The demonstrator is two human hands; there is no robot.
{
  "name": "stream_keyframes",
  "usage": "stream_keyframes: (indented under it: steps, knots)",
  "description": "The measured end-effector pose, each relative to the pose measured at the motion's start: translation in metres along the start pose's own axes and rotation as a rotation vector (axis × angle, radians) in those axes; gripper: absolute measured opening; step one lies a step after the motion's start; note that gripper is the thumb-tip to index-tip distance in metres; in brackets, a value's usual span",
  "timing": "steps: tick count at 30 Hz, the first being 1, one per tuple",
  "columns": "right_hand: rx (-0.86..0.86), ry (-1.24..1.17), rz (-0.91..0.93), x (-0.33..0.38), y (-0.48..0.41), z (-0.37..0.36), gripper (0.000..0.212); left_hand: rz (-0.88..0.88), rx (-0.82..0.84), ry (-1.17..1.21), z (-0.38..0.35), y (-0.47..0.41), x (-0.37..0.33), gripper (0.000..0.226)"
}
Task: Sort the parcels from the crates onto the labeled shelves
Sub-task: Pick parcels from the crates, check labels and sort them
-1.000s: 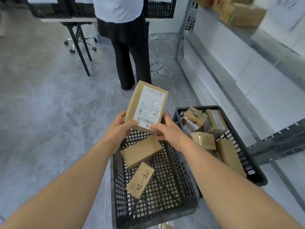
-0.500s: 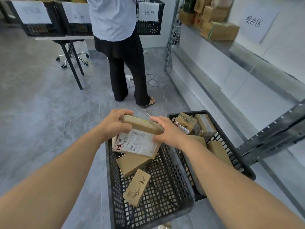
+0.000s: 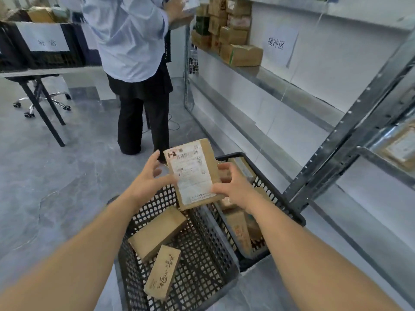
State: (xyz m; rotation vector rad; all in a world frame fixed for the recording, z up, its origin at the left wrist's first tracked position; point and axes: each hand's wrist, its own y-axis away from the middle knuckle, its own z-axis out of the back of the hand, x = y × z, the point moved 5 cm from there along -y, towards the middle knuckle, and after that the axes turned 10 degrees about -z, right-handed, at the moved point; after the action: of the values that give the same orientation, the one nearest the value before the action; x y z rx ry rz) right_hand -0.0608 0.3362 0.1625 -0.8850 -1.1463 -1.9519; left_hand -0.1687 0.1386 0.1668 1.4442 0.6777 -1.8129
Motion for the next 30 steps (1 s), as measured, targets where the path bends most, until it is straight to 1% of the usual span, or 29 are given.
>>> stream_keyframes:
  steps: [3, 5, 7, 10, 13, 15, 18, 20, 23, 27, 30]
  knots:
    - [-0.050, -0.172, -0.003, -0.008, 0.013, 0.029, 0.054, 0.014, 0.143, 0.020, -0.040, -0.002, -0.007, 0.103]
    - [-0.080, -0.248, 0.004, -0.014, 0.021, 0.051, 0.047, -0.008, 0.239, 0.028, -0.067, -0.006, -0.021, 0.107]
    - [-0.106, -0.280, 0.002, -0.021, 0.032, 0.076, 0.053, -0.043, 0.296, 0.049, -0.092, -0.013, -0.038, 0.106]
    - [-0.142, -0.284, -0.006, -0.034, 0.052, 0.116, 0.074, -0.085, 0.333, 0.097, -0.127, -0.023, -0.062, 0.094]
    - [-0.168, -0.284, 0.022, -0.047, 0.075, 0.154, 0.074, -0.104, 0.365, 0.127, -0.165, -0.032, -0.084, 0.083]
    - [-0.219, -0.289, 0.048, -0.055, 0.091, 0.181, 0.076, -0.126, 0.401, 0.142, -0.196, -0.037, -0.103, 0.074]
    - [-0.306, -0.298, 0.085, -0.070, 0.115, 0.223, 0.069, -0.170, 0.451, 0.147, -0.247, -0.041, -0.130, 0.061]
    - [-0.357, -0.304, 0.094, -0.082, 0.130, 0.251, 0.068, -0.187, 0.483, 0.157, -0.281, -0.042, -0.146, 0.063]
    - [-0.456, -0.281, 0.115, -0.103, 0.151, 0.293, 0.073, -0.209, 0.527, 0.158, -0.330, -0.043, -0.168, 0.069]
    - [-0.558, -0.295, 0.140, -0.126, 0.182, 0.349, 0.077, -0.273, 0.603, 0.114, -0.396, -0.048, -0.198, 0.069]
    - [-0.620, -0.289, 0.148, -0.143, 0.205, 0.390, 0.082, -0.310, 0.639, 0.128, -0.446, -0.050, -0.218, 0.068]
